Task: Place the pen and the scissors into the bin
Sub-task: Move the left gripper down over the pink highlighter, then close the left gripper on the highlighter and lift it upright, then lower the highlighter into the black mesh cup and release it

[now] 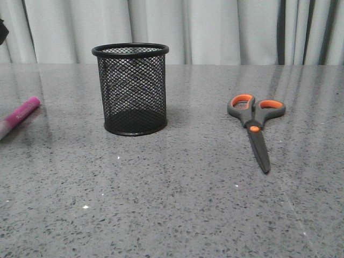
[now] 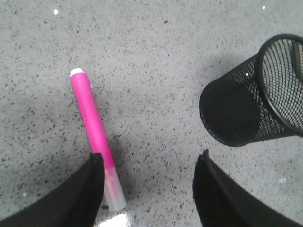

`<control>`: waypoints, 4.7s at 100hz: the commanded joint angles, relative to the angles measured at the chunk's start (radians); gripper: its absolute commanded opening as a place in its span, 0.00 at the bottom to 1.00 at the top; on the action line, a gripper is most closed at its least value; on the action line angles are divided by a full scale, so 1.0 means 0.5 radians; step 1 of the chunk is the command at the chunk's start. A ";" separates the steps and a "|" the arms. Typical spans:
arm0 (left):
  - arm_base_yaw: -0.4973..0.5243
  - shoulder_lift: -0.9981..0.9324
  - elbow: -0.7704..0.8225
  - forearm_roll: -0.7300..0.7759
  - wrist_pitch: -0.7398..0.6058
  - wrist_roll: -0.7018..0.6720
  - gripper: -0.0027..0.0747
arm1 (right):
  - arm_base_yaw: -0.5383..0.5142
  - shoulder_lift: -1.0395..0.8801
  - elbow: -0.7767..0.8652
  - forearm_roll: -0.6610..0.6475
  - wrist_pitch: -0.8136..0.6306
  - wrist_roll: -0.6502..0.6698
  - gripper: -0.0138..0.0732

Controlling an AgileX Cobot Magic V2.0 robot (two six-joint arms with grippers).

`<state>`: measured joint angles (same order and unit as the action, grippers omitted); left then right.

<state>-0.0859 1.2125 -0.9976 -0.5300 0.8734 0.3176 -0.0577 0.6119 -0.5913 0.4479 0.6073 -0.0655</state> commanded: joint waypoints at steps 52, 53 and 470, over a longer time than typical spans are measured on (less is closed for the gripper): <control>-0.019 0.167 -0.119 0.044 -0.045 0.036 0.53 | 0.000 0.015 -0.069 0.038 -0.163 -0.025 0.56; -0.019 0.176 -0.119 0.044 -0.044 0.036 0.53 | 0.000 0.015 -0.069 0.038 -0.163 -0.025 0.56; -1.179 0.459 -0.426 0.839 -1.256 -0.433 0.60 | 0.000 0.015 -0.065 0.035 -0.142 -0.025 0.56</control>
<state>-0.6764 1.5241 -1.1835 -0.1065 0.2988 0.1015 -0.0577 0.6119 -0.5913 0.4498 0.5929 -0.0672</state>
